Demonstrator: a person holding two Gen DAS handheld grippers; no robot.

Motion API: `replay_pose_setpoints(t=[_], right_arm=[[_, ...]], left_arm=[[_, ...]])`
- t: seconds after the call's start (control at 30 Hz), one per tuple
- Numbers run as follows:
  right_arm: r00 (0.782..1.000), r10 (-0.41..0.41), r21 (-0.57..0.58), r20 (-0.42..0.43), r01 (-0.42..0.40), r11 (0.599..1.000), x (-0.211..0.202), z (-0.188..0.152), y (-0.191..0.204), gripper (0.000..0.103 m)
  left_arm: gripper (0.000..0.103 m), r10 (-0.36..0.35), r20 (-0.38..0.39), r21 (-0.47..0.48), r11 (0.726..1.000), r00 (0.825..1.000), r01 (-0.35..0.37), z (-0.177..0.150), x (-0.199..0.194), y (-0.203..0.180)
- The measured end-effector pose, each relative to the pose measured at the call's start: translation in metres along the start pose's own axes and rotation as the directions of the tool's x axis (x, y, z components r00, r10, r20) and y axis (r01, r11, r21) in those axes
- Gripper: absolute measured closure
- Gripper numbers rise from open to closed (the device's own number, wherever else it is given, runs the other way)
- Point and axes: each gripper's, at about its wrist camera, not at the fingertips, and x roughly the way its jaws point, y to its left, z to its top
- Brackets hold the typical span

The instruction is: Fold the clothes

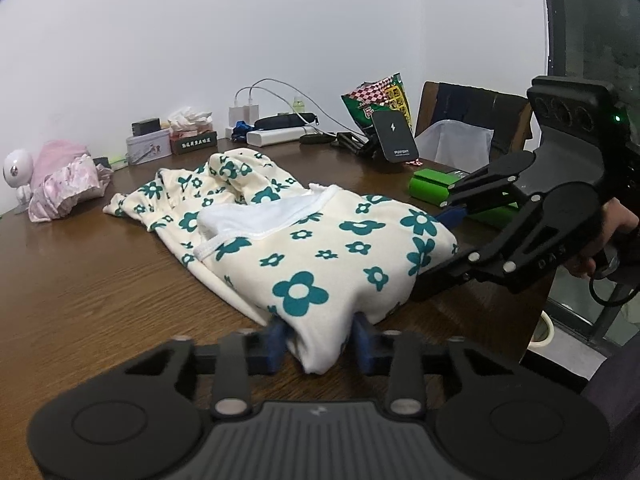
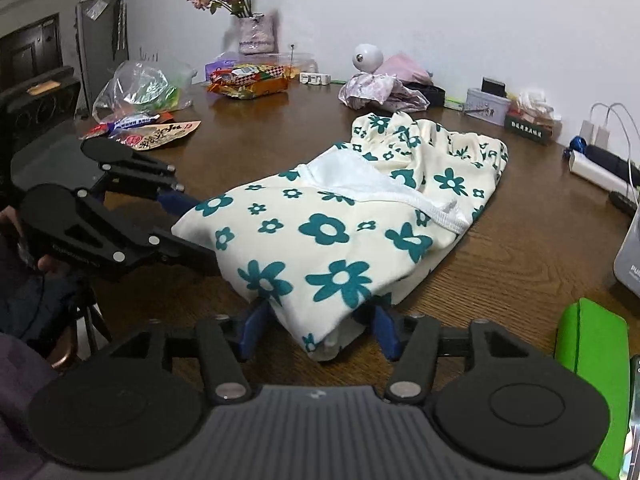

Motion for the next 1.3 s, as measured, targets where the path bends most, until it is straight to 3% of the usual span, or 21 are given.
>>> replay_pose_setpoints(t=[0.03,0.1,0.4,0.63,0.77,1.1,1.3], right_arm=[[1.000,0.000,0.001,0.006,0.000,1.000,-0.001,0.000,0.000,0.068],[1.000,0.000,0.003,0.018,0.000,1.000,-0.002,0.001,0.000,0.080],[0.999,0.014,0.026,0.034,-0.015,1.000,-0.015,-0.001,0.004,0.089],[0.996,0.074,0.003,0.043,-0.074,0.997,-0.037,-0.008,0.012,0.089],[0.996,0.068,-0.007,0.056,-0.067,0.998,-0.041,-0.015,0.017,0.086],[0.997,0.058,-0.016,0.058,-0.057,0.998,-0.037,-0.024,0.013,0.067],[0.996,0.061,-0.012,0.066,-0.060,0.998,-0.036,-0.027,0.012,0.065]], left_arm=[[0.081,0.002,0.001,-0.003,1.000,1.000,-0.002,0.001,0.000,0.000],[0.085,0.013,0.001,-0.042,0.999,1.000,-0.013,0.000,0.001,0.001],[0.090,0.024,0.017,-0.060,0.998,1.000,-0.023,-0.002,-0.011,-0.010],[0.090,0.000,0.028,-0.052,0.999,1.000,0.001,-0.007,-0.031,-0.018],[0.088,-0.002,0.017,-0.042,0.999,1.000,0.003,-0.009,-0.032,-0.022],[0.063,0.018,0.023,-0.032,0.999,1.000,-0.017,-0.014,-0.031,-0.020],[0.054,-0.006,0.013,-0.028,1.000,1.000,0.006,-0.017,-0.027,-0.019]])
